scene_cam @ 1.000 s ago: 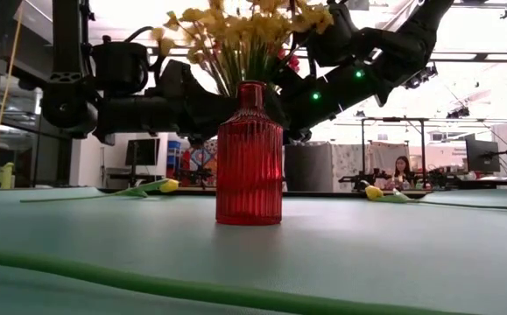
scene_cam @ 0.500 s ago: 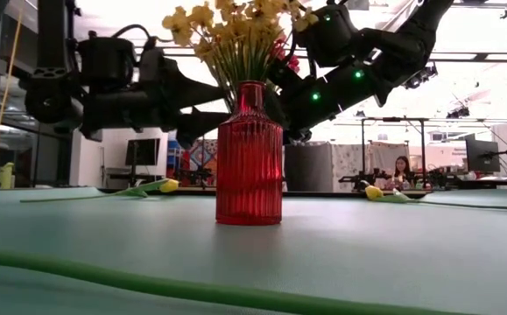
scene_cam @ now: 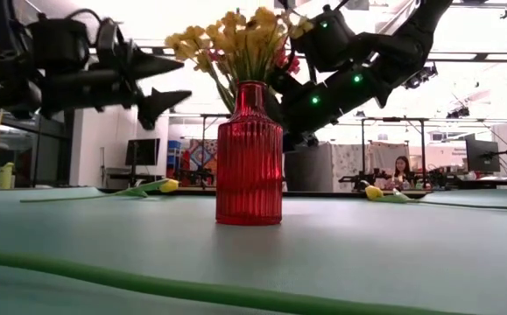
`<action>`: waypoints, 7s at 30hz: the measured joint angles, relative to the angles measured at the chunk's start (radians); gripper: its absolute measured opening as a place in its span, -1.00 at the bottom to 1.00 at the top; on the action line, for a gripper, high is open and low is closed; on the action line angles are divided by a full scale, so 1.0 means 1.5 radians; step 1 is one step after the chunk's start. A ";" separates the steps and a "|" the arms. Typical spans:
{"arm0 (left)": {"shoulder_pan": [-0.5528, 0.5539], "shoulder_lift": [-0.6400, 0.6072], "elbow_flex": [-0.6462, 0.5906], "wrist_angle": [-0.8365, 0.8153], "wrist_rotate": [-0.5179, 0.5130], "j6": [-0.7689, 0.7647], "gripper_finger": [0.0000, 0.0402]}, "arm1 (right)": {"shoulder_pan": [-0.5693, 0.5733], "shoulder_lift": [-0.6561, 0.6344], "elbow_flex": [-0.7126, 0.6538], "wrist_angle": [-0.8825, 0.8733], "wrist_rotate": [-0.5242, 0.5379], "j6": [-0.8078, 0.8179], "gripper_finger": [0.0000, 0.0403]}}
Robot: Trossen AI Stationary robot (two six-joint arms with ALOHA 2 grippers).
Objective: Sort flowers into vase by color
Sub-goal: Adjust the yellow vase, then put the top right yellow tulip into the red vase
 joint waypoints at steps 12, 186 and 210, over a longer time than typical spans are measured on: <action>0.006 -0.100 0.069 -0.133 0.161 -0.036 0.39 | -0.024 -0.003 0.003 -0.046 -0.015 0.080 -0.05; 0.006 -0.104 0.084 -0.131 0.361 -0.047 0.39 | -0.567 -0.174 -0.054 -0.707 -0.149 0.207 0.30; 0.006 -0.104 0.084 -0.131 0.364 -0.054 0.39 | -0.403 -0.309 -0.060 -0.825 -0.105 0.209 -0.97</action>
